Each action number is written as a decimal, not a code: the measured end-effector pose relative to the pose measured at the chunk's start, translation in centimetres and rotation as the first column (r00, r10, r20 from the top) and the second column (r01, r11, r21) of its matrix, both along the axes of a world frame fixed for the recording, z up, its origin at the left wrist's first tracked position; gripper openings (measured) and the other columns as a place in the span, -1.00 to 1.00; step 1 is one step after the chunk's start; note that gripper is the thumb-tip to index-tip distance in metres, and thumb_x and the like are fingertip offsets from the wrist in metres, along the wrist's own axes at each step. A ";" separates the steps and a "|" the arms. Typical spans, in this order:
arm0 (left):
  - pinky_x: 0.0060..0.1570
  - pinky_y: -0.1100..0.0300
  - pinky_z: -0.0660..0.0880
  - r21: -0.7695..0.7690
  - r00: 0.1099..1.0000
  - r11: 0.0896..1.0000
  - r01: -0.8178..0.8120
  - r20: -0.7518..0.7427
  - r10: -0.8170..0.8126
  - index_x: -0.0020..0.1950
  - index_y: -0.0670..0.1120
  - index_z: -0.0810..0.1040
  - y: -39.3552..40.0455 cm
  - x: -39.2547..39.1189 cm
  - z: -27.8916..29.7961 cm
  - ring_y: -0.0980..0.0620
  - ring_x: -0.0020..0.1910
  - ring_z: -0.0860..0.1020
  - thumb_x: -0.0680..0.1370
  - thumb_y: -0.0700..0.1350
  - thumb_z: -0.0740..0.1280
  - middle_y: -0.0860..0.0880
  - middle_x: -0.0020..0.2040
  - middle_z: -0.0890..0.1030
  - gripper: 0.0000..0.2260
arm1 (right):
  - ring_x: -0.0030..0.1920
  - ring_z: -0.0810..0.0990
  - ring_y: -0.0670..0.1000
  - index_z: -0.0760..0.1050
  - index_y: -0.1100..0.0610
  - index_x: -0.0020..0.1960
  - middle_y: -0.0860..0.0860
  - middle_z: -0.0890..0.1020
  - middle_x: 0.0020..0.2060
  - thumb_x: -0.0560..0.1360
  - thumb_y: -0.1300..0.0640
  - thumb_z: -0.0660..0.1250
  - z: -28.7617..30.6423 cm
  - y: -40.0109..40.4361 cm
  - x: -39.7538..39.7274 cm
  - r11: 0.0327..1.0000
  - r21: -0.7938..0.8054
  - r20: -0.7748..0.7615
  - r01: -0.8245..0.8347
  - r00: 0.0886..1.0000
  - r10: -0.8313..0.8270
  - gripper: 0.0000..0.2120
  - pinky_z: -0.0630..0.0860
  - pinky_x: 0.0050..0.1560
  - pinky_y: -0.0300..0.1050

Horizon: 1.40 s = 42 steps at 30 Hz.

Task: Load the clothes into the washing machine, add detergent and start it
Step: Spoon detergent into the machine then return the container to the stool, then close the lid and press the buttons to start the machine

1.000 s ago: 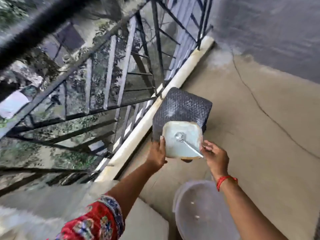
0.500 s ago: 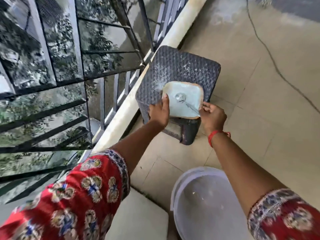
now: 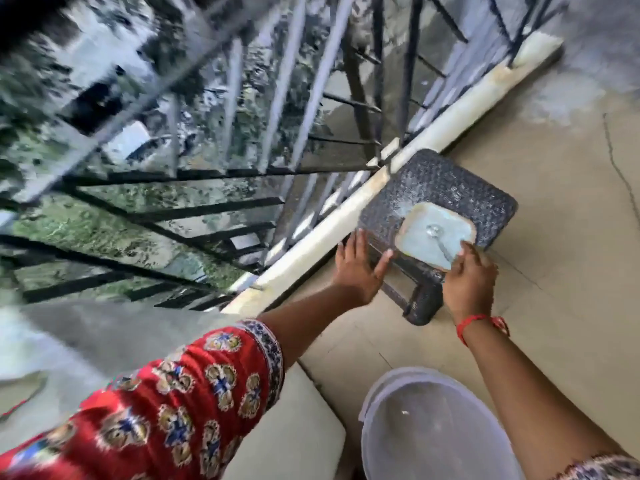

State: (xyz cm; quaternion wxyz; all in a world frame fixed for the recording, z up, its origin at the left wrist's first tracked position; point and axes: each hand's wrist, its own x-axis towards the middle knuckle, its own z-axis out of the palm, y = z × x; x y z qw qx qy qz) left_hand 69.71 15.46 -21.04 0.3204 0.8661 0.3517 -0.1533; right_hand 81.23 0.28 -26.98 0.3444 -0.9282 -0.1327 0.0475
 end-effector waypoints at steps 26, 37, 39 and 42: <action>0.27 -0.26 0.35 0.556 0.910 0.724 -0.409 0.192 0.366 0.57 -0.04 -0.11 1.8 -49.8 22.6 -0.14 0.50 0.15 0.57 0.26 -0.02 -0.04 0.55 0.18 -0.33 | 0.32 0.50 0.17 0.43 0.25 0.36 0.16 0.52 0.31 0.54 0.09 0.02 29.9 14.8 -46.7 0.466 -0.213 0.323 -0.859 0.388 0.863 -0.52 0.39 0.32 0.17; 0.43 -0.21 -0.12 0.541 0.887 0.741 -0.397 0.018 0.462 0.52 -0.14 0.17 -0.3 -66.3 18.4 -0.11 0.56 -0.09 0.47 0.16 0.10 -0.07 0.48 0.36 -0.32 | 0.41 0.41 0.04 0.40 0.12 0.41 0.02 0.45 0.40 0.51 -0.04 0.06 25.9 13.4 -63.0 0.151 -0.457 0.089 -0.876 0.124 0.988 -0.47 0.42 0.32 0.17; 0.43 -0.23 -0.10 0.513 0.901 0.777 -0.365 -0.015 0.433 0.50 -0.21 0.22 -1.2 -67.5 17.1 -0.11 0.56 -0.14 0.47 0.10 0.09 -0.12 0.45 0.39 -0.34 | 0.41 0.41 0.03 0.41 0.13 0.40 0.03 0.45 0.39 0.46 -0.07 0.11 24.7 12.5 -64.2 0.116 -0.483 0.036 -0.868 0.112 0.993 -0.44 0.41 0.29 0.18; 0.41 -0.23 -0.07 0.464 0.939 0.844 -0.270 -0.069 0.338 0.50 -0.23 0.22 -2.7 -68.6 15.3 -0.13 0.56 -0.11 0.41 0.10 0.14 -0.12 0.49 0.31 -0.28 | 0.42 0.38 0.07 0.46 0.18 0.35 0.07 0.49 0.36 0.31 -0.05 0.42 22.7 11.4 -65.6 0.089 -0.502 -0.009 -0.861 0.108 0.994 -0.34 0.32 0.36 0.21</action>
